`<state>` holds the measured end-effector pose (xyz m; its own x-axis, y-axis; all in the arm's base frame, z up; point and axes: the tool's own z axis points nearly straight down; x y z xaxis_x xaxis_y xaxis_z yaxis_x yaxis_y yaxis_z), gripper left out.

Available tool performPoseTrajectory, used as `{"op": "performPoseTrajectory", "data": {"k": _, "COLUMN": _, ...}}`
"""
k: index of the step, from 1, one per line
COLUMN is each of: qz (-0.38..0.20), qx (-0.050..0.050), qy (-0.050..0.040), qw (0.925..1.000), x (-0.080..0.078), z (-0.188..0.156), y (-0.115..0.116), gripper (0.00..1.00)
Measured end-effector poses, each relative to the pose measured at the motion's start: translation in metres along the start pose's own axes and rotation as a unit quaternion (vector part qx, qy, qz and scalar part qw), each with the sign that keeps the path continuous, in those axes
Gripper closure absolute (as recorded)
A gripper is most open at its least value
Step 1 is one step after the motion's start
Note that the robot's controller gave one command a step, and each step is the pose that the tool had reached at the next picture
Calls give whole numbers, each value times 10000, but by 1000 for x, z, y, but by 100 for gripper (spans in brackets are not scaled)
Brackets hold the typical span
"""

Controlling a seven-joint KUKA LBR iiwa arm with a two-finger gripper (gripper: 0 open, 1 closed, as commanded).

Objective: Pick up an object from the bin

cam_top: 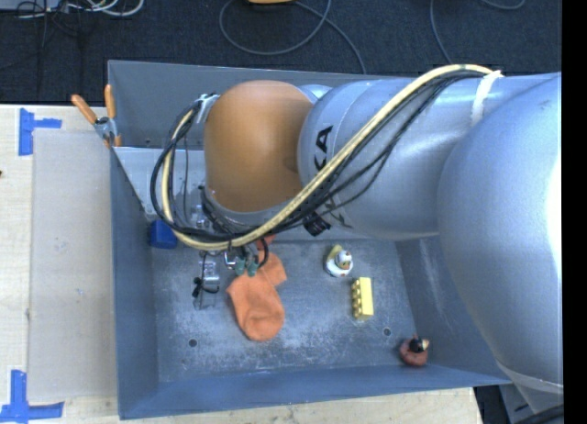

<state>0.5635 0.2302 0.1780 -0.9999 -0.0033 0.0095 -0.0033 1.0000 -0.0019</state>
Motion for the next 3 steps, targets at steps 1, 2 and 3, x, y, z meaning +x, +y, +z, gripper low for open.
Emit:
{"op": "performPoseTrajectory", "data": {"k": 1, "qz": 20, "qx": -9, "qy": -38, "qw": 10000, "x": -2, "z": -5, "y": -1, "gripper": 0}}
{"op": "performPoseTrajectory", "data": {"k": 2, "qz": -41, "qx": -17, "qy": -35, "qw": 10000, "x": 2, "z": 43, "y": -47, "gripper": 0}}
{"op": "performPoseTrajectory", "data": {"k": 3, "qz": 670, "qx": 1, "qy": -18, "qw": 9978, "x": 1, "z": 91, "y": -73, "gripper": 0}}
